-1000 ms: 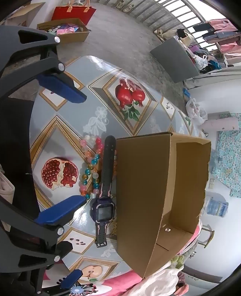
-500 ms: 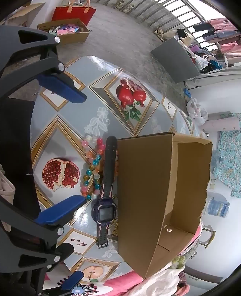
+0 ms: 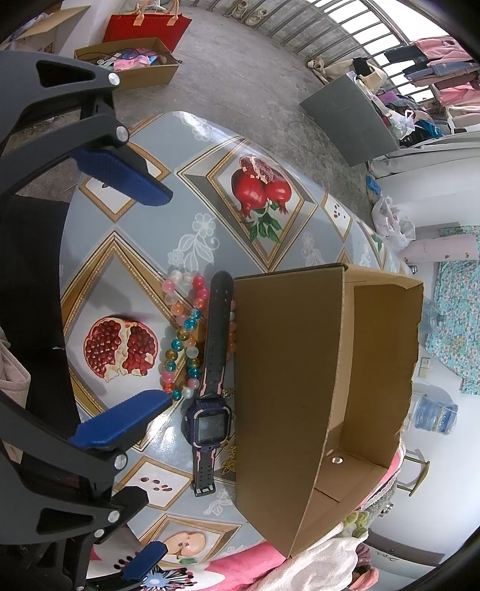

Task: Organize jewelry

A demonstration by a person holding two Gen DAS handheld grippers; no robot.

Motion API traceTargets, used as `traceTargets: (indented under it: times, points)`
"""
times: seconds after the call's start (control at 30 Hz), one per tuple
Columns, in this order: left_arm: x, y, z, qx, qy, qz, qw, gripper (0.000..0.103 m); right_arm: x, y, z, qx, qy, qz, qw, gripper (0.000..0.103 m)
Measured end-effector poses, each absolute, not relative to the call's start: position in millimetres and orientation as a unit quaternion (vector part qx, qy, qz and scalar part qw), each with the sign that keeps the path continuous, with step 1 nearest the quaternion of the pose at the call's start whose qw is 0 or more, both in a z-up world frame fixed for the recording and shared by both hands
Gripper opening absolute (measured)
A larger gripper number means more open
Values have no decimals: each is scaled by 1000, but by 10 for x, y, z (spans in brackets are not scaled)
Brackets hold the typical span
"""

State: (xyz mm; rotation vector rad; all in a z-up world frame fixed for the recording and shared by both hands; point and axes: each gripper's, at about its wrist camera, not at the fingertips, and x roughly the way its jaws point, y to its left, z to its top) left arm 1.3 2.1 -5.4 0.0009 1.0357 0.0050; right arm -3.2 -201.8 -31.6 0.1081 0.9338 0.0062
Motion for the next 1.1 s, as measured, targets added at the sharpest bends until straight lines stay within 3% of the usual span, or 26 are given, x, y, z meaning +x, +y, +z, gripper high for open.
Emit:
traceTargets:
  times: [1.1]
  points:
    - [-5,35,-43,0,498,5,867,97,-12,-2025,-335,54,450,3,892,96]
